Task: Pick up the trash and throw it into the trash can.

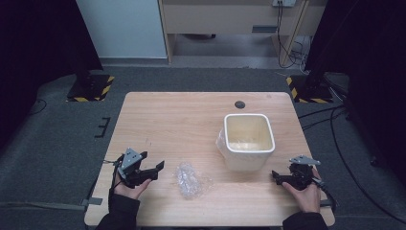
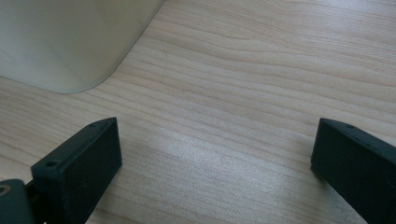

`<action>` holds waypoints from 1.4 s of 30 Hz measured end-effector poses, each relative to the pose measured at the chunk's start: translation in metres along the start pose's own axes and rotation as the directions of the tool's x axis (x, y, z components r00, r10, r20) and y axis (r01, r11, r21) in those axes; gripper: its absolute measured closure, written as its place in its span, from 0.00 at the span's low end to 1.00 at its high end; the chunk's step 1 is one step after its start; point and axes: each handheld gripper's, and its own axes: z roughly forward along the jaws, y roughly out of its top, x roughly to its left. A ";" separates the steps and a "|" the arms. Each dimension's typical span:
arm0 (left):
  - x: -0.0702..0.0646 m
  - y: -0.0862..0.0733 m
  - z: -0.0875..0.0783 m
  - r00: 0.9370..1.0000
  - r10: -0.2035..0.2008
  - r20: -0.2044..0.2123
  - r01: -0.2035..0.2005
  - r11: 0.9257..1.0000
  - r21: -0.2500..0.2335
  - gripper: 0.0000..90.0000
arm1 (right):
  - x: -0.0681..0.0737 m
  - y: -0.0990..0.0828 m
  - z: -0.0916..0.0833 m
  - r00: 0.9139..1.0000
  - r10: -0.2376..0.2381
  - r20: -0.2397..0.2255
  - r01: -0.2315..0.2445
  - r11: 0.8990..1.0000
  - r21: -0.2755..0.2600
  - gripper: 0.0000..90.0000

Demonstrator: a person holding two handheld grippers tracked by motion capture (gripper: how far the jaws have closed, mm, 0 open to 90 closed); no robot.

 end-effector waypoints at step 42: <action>-0.047 0.000 0.050 0.992 0.091 0.086 -0.100 0.990 0.103 0.24 | 0.000 0.000 0.000 1.000 0.000 -0.004 0.000 1.000 0.000 0.02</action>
